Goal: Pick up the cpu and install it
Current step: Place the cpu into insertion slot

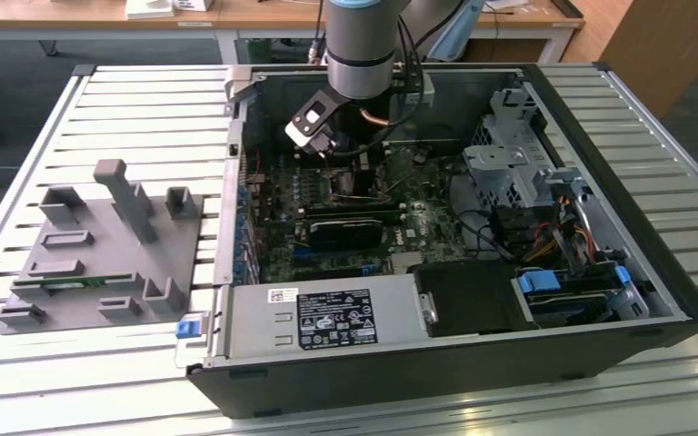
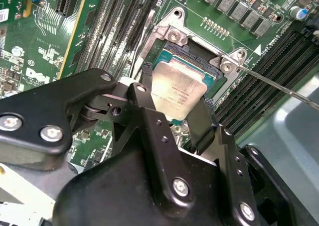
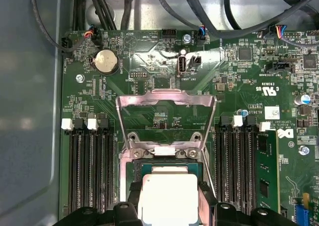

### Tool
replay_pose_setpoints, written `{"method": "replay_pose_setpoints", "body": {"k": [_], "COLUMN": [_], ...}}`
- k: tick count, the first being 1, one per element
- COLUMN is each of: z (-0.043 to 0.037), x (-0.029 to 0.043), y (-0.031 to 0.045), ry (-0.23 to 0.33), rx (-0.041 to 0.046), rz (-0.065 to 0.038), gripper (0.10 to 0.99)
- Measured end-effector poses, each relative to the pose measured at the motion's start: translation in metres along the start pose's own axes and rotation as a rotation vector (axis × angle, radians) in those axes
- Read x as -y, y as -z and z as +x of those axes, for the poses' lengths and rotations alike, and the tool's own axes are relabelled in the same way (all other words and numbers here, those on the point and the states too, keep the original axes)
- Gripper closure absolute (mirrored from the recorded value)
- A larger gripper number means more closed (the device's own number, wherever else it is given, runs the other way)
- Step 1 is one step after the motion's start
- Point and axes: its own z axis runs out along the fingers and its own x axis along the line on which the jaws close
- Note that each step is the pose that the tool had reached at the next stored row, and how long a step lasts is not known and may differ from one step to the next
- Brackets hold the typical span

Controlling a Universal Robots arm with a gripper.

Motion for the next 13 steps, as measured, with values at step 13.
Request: {"method": "replay_pose_setpoints", "body": {"k": [13], "z": [0.0008], "x": [0.0016], "y": [-0.0066], "ry": [0.003], "rx": [0.0005], "rz": [0.001], "gripper": [0.557]}}
